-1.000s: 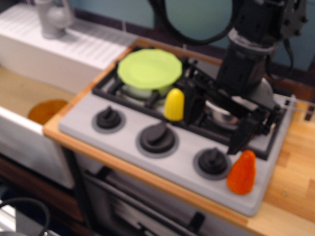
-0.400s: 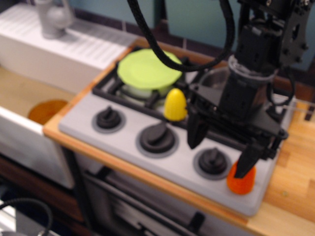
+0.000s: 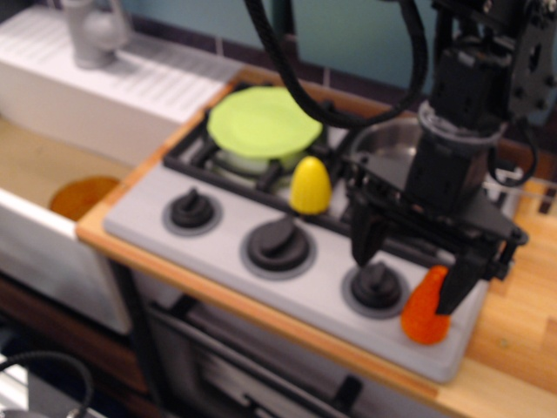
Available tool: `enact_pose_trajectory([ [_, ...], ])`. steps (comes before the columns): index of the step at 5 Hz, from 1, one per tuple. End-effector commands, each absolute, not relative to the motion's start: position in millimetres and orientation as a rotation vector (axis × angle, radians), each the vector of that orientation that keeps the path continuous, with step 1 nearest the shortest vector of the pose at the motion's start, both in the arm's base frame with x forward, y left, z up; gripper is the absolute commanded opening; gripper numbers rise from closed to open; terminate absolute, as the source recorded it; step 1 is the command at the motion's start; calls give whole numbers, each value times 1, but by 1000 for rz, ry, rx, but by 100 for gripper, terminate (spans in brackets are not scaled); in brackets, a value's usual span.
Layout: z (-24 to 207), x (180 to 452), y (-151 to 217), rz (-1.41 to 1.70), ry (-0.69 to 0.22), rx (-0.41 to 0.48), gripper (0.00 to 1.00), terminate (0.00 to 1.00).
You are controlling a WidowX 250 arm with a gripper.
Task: End effector reaching carrot
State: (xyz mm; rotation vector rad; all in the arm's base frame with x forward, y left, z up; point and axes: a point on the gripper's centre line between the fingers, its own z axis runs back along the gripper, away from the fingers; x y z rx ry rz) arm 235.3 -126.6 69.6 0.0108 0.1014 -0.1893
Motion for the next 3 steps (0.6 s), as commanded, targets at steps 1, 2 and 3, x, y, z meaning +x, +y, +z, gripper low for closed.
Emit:
enact_pose_trajectory([
  [1, 64, 247, -142, -195, 24, -23, 100, 0],
  [2, 58, 249, -143, -199, 14, -28, 100, 0],
  [3, 50, 251, -141, -200, 15, -40, 100, 100],
])
